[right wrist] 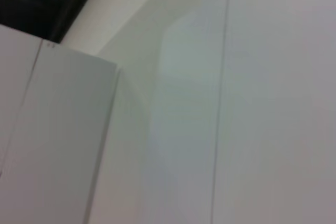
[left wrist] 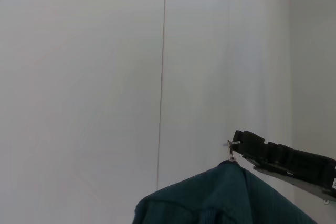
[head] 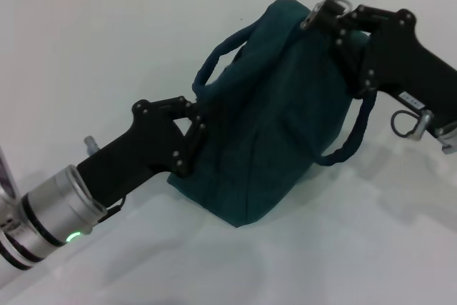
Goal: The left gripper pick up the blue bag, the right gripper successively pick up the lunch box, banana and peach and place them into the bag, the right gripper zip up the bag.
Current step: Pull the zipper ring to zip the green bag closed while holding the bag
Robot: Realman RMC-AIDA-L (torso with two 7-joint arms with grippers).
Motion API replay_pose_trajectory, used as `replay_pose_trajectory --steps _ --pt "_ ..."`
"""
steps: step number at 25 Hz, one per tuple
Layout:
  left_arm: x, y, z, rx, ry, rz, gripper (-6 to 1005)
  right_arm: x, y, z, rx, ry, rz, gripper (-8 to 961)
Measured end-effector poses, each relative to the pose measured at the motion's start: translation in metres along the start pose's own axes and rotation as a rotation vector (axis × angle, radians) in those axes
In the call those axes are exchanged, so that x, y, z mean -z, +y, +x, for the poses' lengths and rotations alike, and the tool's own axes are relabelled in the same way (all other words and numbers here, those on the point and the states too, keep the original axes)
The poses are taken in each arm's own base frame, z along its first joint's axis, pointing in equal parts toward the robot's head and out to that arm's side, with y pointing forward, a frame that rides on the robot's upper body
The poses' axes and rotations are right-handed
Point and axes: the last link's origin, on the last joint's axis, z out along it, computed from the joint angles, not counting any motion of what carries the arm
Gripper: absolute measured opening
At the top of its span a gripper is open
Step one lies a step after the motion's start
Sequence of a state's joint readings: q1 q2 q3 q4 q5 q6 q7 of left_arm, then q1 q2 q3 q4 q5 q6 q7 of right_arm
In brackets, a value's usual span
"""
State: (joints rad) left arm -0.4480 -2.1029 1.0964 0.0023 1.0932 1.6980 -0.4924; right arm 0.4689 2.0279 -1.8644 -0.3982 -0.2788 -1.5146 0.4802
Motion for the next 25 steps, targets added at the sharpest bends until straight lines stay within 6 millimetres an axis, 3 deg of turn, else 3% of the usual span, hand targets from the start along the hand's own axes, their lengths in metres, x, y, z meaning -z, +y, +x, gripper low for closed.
replay_pose_trajectory --steps 19,25 --pt "0.028 -0.021 -0.002 -0.037 -0.035 0.172 17 0.037 -0.032 0.01 -0.165 0.058 0.244 66" --pt "0.026 -0.028 0.0 -0.032 -0.031 0.203 7 0.042 -0.035 0.02 -0.221 0.113 0.277 65"
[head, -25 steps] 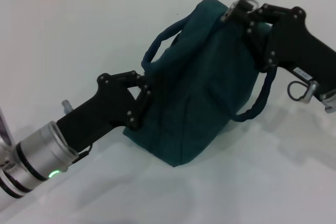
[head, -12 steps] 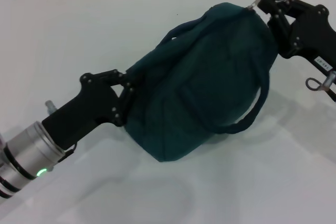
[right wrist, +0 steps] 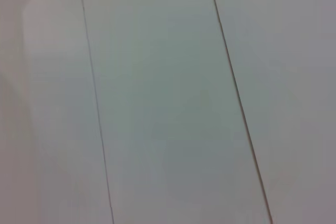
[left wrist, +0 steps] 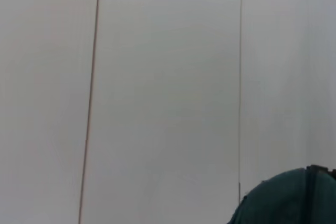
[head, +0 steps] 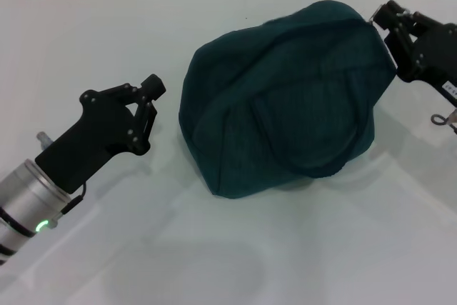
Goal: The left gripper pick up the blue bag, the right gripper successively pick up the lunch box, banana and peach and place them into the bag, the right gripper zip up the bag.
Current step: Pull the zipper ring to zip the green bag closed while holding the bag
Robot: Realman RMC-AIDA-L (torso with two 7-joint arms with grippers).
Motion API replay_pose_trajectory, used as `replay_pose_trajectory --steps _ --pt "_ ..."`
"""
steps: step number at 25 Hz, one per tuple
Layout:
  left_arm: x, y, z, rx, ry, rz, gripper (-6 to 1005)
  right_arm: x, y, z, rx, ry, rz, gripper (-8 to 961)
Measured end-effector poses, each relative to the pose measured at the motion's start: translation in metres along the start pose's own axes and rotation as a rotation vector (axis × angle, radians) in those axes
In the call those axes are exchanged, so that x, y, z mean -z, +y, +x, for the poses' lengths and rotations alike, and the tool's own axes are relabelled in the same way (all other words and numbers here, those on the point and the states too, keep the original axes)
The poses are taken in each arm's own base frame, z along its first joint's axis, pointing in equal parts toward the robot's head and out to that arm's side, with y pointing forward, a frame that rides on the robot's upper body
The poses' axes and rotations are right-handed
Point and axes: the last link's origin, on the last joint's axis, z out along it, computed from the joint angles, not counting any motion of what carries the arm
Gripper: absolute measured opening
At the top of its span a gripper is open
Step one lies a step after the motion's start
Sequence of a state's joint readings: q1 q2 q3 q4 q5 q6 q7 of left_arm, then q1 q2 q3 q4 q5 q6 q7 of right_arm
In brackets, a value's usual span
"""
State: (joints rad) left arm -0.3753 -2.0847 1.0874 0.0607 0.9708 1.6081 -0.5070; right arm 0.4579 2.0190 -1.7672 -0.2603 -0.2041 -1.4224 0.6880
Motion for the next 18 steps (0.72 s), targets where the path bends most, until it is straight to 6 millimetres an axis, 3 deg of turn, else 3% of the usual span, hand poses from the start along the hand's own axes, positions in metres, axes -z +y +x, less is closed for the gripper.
replay_pose_trajectory --steps 5,10,16,18 --pt "-0.006 0.003 0.002 -0.004 0.013 -0.026 -1 0.002 0.001 0.001 -0.002 0.004 -0.001 65" --pt "-0.005 -0.005 0.006 0.005 0.073 0.083 0 0.003 0.001 0.001 -0.003 0.003 -0.003 65" --pt "-0.001 -0.014 0.009 0.053 0.122 0.194 44 0.002 0.002 0.001 -0.004 0.003 -0.005 65" --pt "-0.002 -0.016 0.01 0.087 0.138 0.211 124 0.002 0.002 0.002 -0.004 0.005 -0.004 65"
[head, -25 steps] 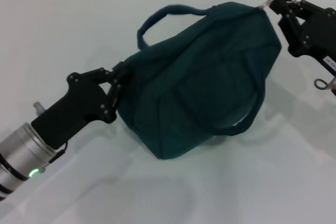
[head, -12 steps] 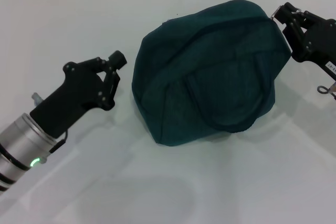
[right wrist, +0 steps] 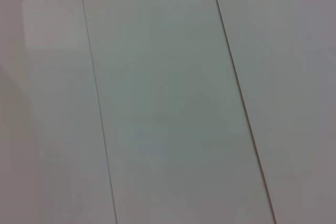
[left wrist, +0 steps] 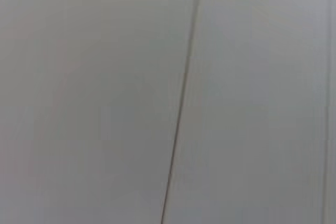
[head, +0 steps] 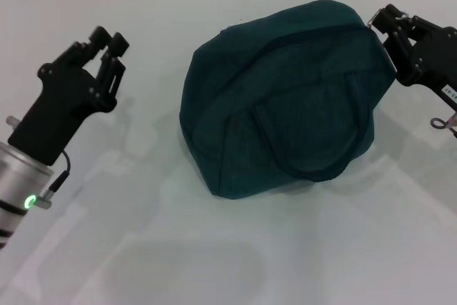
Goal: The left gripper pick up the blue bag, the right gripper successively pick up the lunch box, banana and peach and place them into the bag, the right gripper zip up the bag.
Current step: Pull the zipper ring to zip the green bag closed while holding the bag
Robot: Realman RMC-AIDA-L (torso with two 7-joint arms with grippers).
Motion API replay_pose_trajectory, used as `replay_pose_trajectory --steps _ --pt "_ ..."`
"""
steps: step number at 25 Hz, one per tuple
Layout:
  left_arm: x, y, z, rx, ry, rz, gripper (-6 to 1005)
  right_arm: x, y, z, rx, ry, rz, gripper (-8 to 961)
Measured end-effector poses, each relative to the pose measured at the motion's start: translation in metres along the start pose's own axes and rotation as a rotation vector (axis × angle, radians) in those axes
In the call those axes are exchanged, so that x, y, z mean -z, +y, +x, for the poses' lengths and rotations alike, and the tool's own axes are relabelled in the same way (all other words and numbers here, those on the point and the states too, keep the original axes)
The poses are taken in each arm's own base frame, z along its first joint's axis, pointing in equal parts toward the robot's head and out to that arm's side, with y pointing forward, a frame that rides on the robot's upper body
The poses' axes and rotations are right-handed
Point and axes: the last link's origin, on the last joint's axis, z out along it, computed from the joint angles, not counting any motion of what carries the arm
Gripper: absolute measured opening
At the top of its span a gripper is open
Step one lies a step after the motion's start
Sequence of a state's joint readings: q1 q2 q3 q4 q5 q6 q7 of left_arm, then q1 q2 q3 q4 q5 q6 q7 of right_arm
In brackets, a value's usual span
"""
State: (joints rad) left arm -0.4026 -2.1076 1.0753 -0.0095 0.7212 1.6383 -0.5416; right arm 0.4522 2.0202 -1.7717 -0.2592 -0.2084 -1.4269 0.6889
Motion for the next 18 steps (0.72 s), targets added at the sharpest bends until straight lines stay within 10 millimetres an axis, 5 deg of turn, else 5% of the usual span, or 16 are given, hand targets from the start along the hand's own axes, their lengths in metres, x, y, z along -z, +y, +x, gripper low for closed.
replay_pose_trajectory --steps 6,12,18 --pt "-0.024 -0.003 0.018 0.119 0.006 -0.153 441 0.0 0.0 0.0 0.0 -0.001 -0.002 65" --pt "-0.067 0.0 0.048 0.155 -0.172 -0.459 569 -0.001 0.0 0.0 0.001 -0.001 -0.003 65" --pt "-0.111 0.014 0.049 0.187 -0.434 -0.589 687 -0.002 0.0 0.0 0.002 0.002 -0.002 65"
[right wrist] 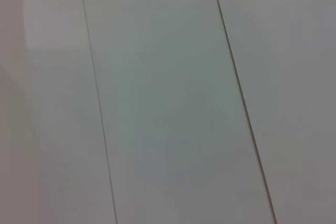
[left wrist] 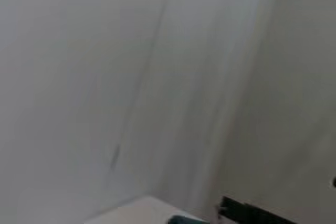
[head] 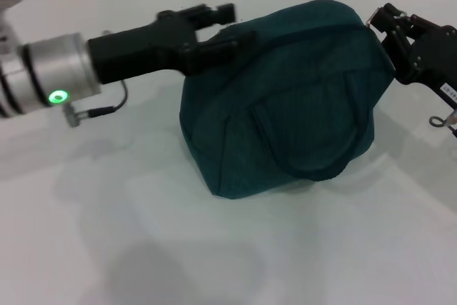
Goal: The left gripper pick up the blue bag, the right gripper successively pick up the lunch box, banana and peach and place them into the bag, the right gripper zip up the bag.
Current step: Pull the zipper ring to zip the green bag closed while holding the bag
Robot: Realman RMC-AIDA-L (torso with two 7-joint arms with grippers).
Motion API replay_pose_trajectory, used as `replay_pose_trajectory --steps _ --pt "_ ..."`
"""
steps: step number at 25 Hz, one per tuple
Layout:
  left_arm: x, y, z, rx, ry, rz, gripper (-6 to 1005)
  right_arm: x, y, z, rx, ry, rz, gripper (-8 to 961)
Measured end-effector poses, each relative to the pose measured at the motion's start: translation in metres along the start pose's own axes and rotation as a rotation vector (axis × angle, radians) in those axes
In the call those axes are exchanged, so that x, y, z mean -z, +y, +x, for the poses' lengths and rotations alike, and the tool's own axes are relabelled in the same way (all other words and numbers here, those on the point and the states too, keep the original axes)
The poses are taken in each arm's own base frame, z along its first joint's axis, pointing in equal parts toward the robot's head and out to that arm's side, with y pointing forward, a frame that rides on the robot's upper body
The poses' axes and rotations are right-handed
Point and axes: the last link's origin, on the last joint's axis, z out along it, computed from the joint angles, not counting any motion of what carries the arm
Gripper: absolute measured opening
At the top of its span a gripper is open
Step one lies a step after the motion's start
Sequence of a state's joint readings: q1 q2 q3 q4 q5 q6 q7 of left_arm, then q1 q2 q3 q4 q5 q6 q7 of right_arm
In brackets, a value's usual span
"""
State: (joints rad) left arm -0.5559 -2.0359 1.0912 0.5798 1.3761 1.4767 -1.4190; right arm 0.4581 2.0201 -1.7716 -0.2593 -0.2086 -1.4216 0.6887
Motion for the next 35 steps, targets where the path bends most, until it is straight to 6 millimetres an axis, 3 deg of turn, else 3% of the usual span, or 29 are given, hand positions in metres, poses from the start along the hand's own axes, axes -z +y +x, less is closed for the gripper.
replay_pose_trajectory --steps 6,12,15,18,29,35 --pt "-0.034 0.006 0.008 -0.016 -0.074 -0.082 731 -0.001 -0.001 0.001 0.0 0.005 0.003 65" --pt "-0.056 0.012 0.001 -0.059 -0.16 -0.101 726 -0.001 0.0 0.001 0.0 0.006 0.004 65" --pt "-0.059 0.01 -0.001 -0.068 -0.175 -0.079 723 -0.001 0.0 0.001 -0.001 0.007 0.005 65" --pt "-0.06 0.007 -0.001 -0.061 -0.157 -0.054 589 -0.001 0.0 0.001 -0.001 0.007 0.006 65" --pt "-0.056 0.004 -0.009 -0.096 -0.137 -0.031 359 0.001 -0.001 0.002 -0.002 0.007 0.01 64" --pt "-0.056 0.004 -0.01 -0.162 -0.126 -0.031 363 0.0 -0.001 0.001 -0.001 0.006 0.01 64"
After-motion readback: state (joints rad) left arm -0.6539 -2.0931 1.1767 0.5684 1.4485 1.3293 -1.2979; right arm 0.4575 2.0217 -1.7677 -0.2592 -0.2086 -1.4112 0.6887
